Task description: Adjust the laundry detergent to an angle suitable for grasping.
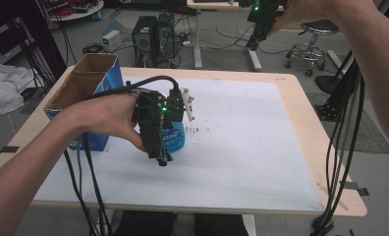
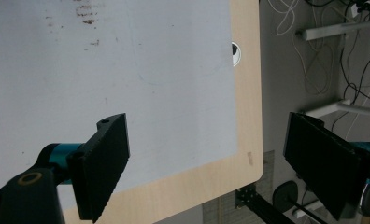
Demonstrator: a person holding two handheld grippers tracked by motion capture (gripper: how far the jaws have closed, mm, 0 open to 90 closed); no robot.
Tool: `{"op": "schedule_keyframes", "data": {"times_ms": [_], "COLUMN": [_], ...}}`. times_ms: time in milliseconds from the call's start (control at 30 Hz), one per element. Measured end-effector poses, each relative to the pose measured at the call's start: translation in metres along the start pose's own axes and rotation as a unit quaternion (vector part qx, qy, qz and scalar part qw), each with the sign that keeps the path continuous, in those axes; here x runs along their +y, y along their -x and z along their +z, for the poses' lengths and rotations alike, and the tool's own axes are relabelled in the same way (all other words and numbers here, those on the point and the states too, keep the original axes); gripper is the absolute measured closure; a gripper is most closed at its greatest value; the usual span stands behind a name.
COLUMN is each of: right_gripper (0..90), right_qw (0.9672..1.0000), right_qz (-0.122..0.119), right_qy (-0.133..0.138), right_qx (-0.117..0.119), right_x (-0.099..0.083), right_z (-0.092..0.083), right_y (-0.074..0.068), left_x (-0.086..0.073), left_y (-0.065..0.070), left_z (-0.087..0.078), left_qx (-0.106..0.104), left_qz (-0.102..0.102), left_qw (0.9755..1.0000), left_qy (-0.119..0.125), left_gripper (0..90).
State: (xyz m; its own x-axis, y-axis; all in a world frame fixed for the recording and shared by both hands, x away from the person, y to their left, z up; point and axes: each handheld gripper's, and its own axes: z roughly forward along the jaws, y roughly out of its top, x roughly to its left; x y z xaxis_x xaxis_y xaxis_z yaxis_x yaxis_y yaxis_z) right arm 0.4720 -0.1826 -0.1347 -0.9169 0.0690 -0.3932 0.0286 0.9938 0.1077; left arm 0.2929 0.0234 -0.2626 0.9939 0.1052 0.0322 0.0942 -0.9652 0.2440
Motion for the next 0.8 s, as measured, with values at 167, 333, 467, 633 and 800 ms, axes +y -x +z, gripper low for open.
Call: {"op": "schedule_keyframes", "data": {"times_ms": [167,333,467,633,800], "right_gripper": [13.8,13.8,13.8,13.8,13.7], "right_qw": [1.0,0.9999,0.9999,0.9998,0.9998], "right_qz": [-0.005,-0.005,-0.002,0.0,0.0], "right_qy": [-0.002,-0.01,-0.014,-0.018,-0.016], "right_qx": [-0.005,-0.007,-0.007,-0.01,-0.015], "right_x": [0.0,-0.003,-0.006,-0.009,-0.01], "right_z": [-0.003,-0.002,-0.002,-0.004,-0.009], "right_y": [-0.003,-0.003,-0.002,-0.004,-0.009], "left_x": [-0.001,0.0,0.002,0.002,0.002], "left_y": [-0.002,-0.004,-0.004,-0.001,0.0], "left_z": [0.001,0.003,0.003,0.002,0.001], "left_qx": [0.001,-0.001,-0.001,0.0,0.002], "left_qz": [-0.003,0.0,0.001,-0.002,-0.002], "left_qw": [1.0,1.0,1.0,1.0,1.0], "left_qy": [0.0,-0.002,-0.003,-0.003,-0.003], "left_gripper": [14.1,14.1,14.1,14.1,14.1]}}
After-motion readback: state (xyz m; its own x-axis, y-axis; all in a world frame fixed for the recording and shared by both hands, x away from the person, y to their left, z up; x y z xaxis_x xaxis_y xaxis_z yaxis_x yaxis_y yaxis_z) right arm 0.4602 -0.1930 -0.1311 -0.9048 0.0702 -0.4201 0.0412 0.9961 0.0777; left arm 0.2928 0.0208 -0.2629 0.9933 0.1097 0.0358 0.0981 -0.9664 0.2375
